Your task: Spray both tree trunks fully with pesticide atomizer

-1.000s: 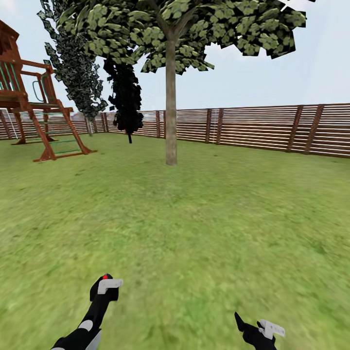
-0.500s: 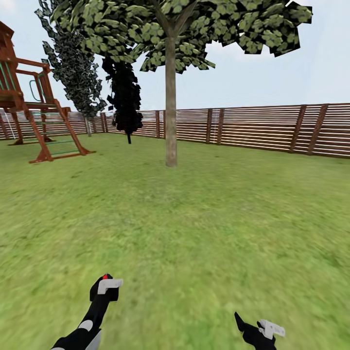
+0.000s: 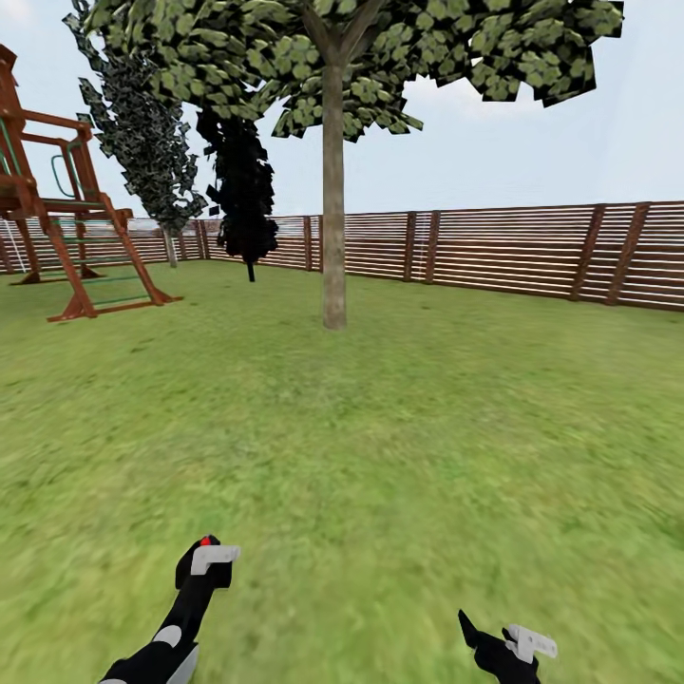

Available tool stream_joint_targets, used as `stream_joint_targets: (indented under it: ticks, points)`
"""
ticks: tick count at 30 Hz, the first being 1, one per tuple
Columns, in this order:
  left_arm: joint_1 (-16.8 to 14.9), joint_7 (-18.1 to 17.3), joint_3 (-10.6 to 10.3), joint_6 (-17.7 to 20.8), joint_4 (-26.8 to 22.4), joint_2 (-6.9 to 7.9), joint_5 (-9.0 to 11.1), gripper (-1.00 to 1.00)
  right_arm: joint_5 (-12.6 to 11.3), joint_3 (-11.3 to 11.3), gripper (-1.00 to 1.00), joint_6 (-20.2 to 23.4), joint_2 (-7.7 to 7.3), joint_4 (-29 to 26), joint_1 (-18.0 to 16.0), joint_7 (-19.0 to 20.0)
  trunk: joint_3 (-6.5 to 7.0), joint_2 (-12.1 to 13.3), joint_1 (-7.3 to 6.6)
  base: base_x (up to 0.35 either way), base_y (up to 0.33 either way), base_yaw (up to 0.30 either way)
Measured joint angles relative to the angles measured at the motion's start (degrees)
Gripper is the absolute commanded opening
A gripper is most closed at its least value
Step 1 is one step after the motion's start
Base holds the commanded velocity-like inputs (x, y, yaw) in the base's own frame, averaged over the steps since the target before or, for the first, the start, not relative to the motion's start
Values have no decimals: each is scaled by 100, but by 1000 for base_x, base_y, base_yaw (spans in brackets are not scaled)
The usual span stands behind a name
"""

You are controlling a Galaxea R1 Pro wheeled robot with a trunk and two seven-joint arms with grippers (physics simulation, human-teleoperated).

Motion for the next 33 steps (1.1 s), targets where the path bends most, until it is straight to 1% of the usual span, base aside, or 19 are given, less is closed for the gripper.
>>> stream_joint_targets:
  ticks: [33]
  points:
    - [0, 0, 0, 0, 0, 0, -1, -100, 0, 0, 100, 0, 0, 0, 0, -1, 0, 0, 0, 329, 0, 0]
